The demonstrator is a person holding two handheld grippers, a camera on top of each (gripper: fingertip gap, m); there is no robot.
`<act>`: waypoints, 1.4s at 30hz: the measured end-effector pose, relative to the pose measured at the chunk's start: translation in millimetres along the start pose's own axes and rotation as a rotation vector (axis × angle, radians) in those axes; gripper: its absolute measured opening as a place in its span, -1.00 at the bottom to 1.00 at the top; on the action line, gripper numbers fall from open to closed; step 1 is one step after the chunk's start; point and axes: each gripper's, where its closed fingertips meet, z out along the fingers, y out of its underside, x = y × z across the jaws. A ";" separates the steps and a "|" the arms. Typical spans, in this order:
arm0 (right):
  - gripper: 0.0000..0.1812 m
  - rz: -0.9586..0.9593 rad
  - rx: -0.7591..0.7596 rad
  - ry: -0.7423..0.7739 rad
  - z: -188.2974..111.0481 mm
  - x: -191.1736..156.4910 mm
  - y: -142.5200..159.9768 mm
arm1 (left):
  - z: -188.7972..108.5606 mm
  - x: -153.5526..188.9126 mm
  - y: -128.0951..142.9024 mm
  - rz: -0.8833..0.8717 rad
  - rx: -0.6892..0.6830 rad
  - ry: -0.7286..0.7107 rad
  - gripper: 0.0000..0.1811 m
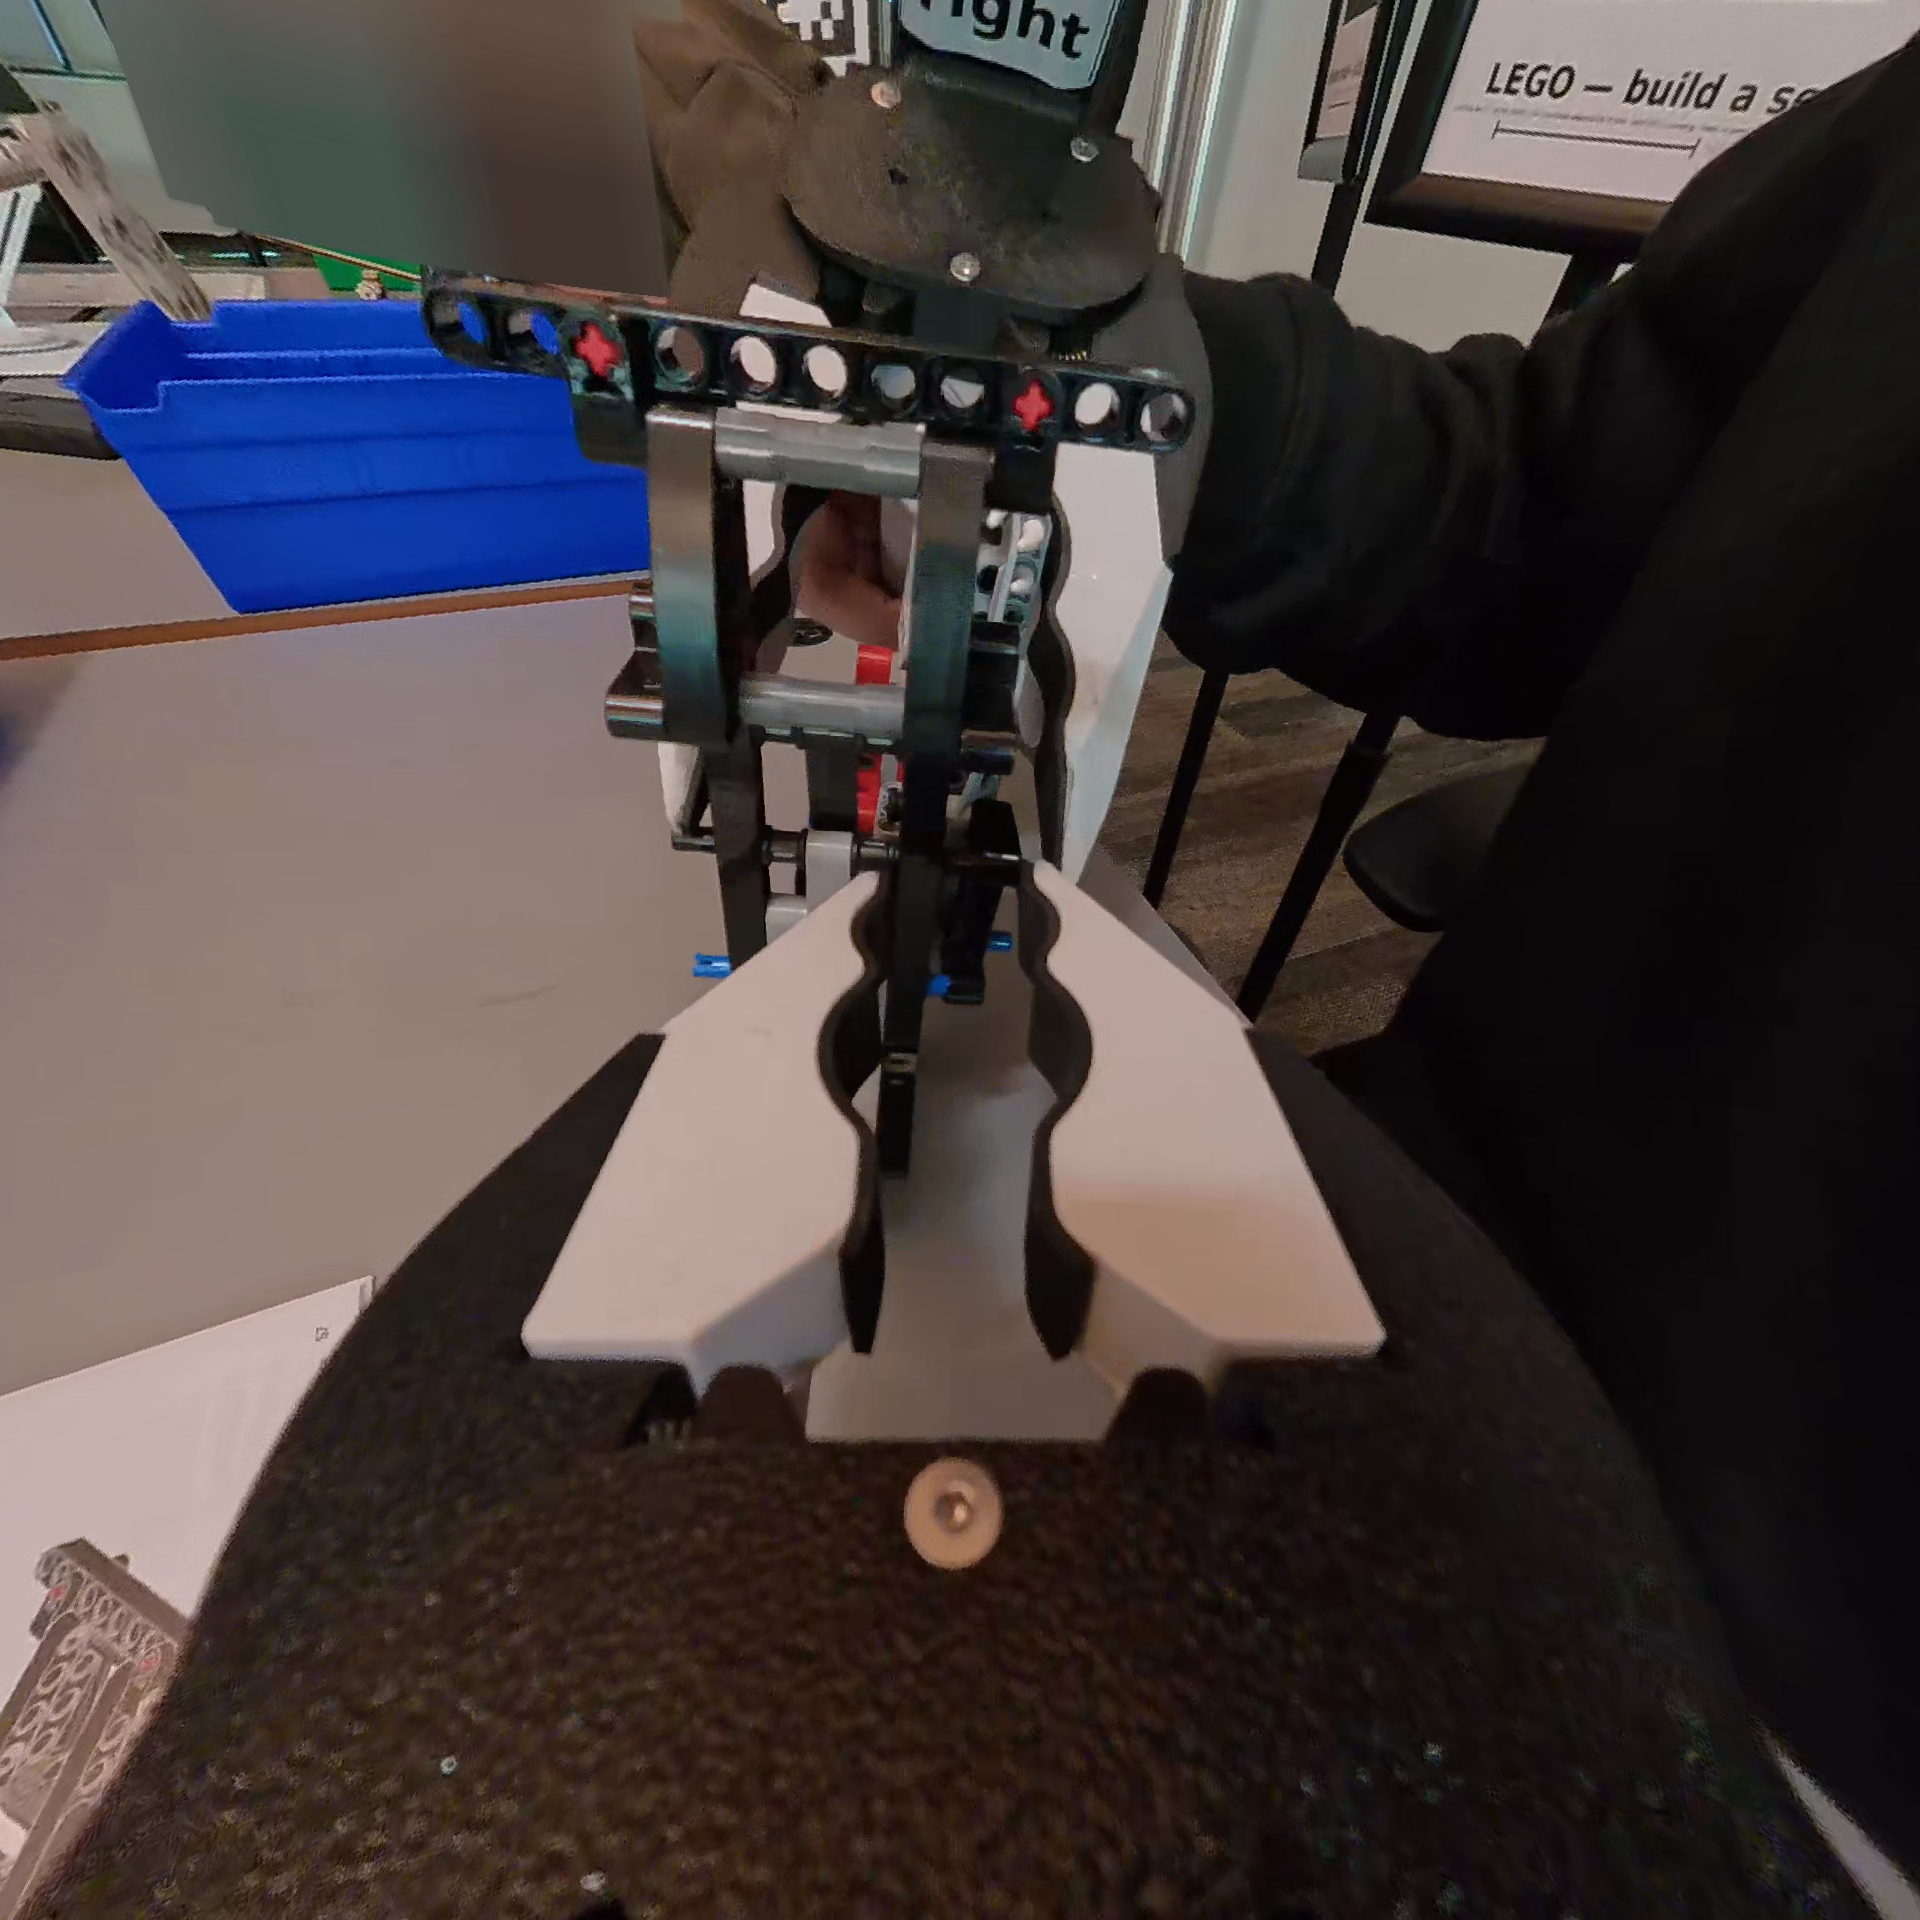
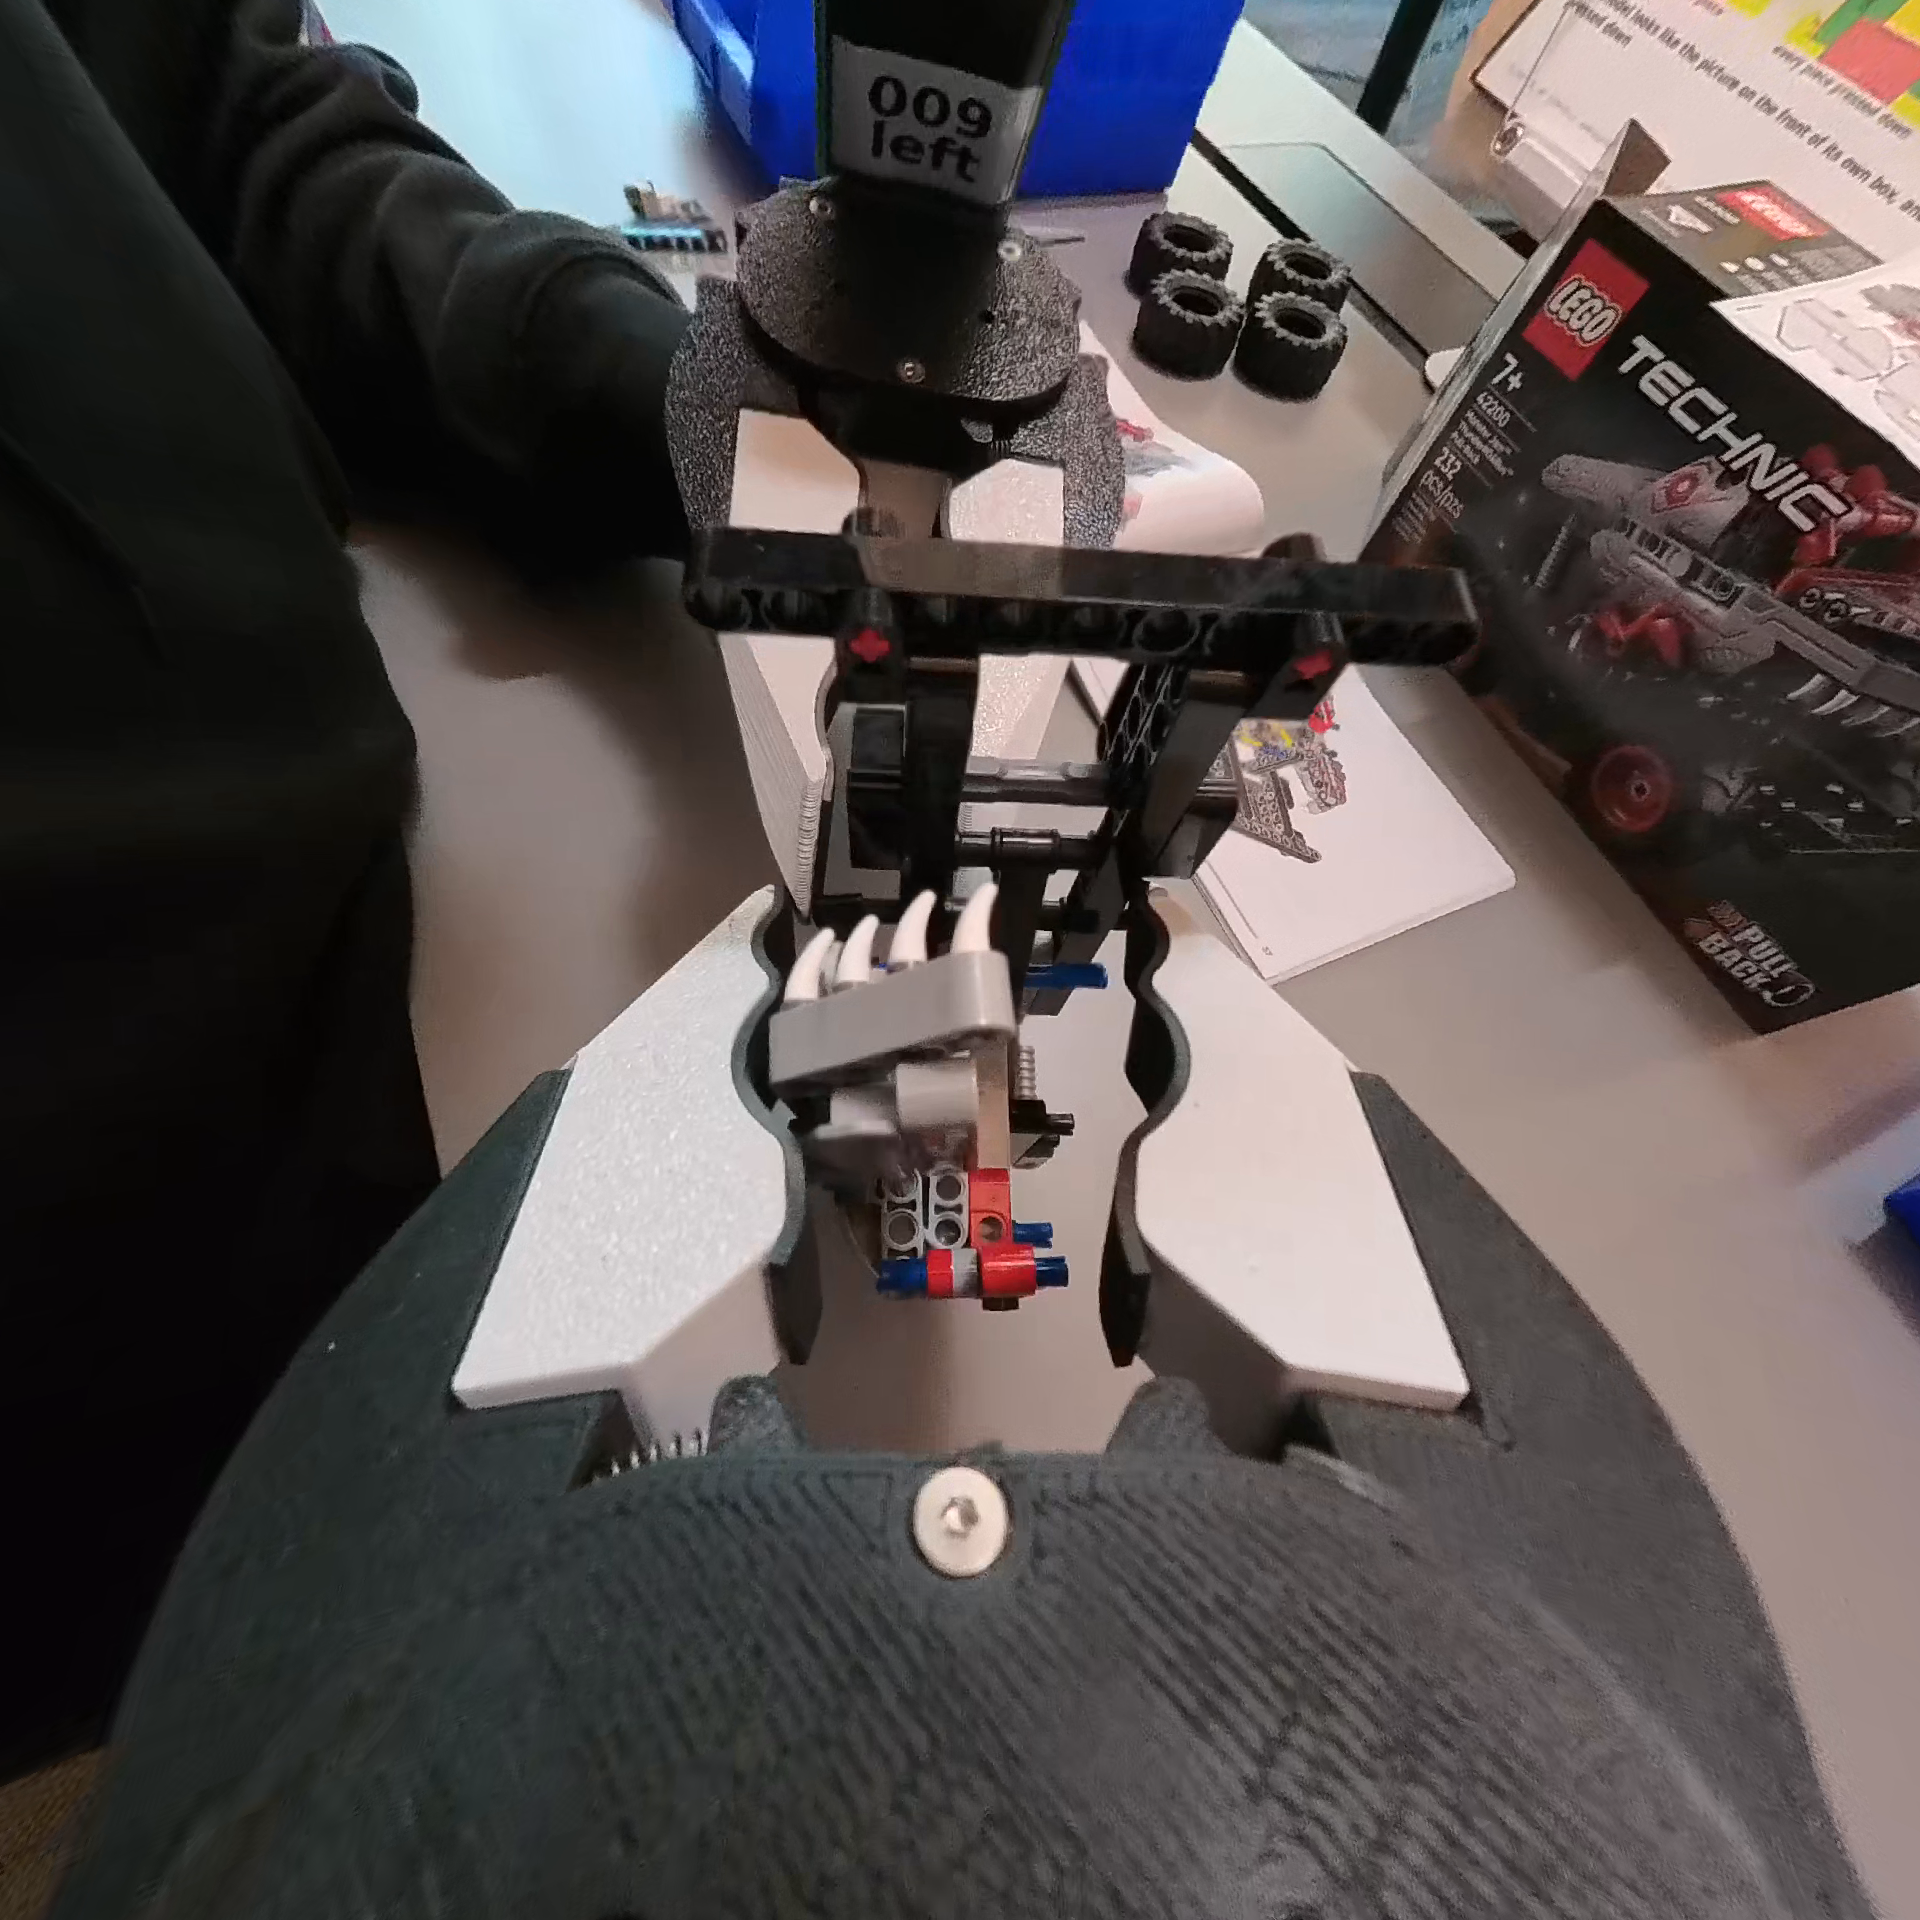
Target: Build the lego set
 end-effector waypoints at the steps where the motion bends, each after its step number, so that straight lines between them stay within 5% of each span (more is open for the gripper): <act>1: -0.31 -0.006 0.016 0.000 -0.6 0.1 0.1 | 0.2 -0.2 -0.3 0.003 -0.003 -0.008 -0.77; 14: -0.31 -0.016 0.211 0.027 -13.3 1.9 2.3 | 4.7 -9.3 -8.4 0.111 -0.111 -0.233 -0.62; 29: -0.34 -0.002 0.272 -0.004 -16.8 -1.9 1.9 | 6.8 9.1 -20.7 0.240 0.079 -0.064 -0.70; 42: -0.27 -0.015 0.236 -0.044 -14.3 -5.6 2.2 | 6.9 7.6 -15.1 0.268 0.084 -0.026 -0.66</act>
